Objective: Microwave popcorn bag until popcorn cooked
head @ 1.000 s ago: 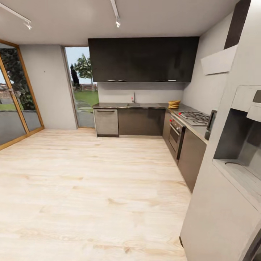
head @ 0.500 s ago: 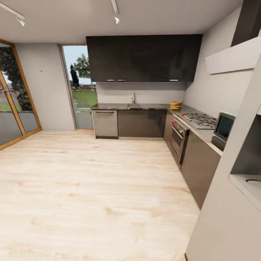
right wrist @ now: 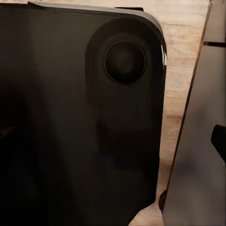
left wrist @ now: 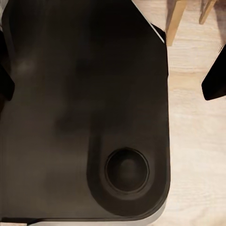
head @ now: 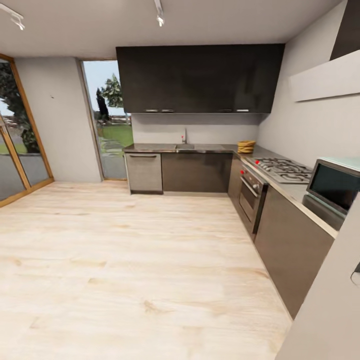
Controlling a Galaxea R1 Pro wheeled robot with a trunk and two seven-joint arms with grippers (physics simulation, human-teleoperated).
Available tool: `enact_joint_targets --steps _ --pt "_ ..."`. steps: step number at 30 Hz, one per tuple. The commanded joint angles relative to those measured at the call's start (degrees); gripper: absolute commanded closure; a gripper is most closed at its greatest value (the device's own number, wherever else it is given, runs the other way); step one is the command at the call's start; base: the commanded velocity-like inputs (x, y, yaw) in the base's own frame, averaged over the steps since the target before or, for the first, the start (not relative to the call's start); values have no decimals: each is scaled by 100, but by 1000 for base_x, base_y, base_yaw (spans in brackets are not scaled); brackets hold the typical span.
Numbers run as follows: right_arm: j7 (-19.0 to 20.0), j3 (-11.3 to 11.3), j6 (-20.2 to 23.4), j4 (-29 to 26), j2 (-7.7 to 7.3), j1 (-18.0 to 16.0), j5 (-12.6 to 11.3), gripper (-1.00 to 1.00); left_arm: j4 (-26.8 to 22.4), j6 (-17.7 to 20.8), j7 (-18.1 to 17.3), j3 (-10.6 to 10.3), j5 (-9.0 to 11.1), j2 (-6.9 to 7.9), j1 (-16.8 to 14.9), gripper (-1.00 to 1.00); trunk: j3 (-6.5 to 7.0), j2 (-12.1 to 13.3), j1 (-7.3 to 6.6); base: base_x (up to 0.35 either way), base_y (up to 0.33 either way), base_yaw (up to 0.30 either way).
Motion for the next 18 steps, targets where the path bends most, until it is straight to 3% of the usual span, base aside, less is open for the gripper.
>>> enact_joint_targets --steps 1,18 --pt "-1 1 -20 1 0 -1 2 -100 -5 -4 -1 5 28 0 0 -100 -4 -2 3 323 77 0" --pt "-10 -23 -103 1 0 -1 -50 -100 -2 -4 -1 5 23 -3 0 -100 -4 -2 3 323 94 0"
